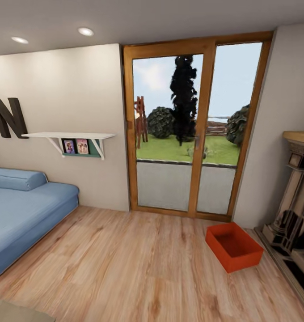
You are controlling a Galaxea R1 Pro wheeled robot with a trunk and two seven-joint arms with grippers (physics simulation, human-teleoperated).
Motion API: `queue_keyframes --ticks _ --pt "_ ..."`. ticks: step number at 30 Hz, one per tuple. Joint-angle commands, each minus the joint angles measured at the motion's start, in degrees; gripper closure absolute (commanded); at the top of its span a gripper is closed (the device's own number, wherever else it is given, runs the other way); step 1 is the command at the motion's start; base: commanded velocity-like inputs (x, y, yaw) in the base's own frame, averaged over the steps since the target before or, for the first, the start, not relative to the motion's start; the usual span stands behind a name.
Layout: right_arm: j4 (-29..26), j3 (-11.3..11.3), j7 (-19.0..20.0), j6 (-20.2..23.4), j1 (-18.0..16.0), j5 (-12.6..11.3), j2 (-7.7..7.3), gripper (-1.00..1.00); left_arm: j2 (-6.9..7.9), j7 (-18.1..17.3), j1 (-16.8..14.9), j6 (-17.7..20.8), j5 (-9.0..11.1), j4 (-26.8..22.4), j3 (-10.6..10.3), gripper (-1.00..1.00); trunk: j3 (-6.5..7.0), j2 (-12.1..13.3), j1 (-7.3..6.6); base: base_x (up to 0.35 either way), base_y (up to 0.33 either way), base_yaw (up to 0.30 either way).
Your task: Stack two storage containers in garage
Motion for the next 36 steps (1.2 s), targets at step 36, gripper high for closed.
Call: queue_keyframes --ticks 36 --pt "0.2 0.7 0.0 -0.2 -0.1 -0.4 -0.17 -1.00 0.00 0.1 0.0 -0.1 0.0 0.0 0.3 -1.00 -0.09 -0.1 0.05 0.323 0.000 -0.101"
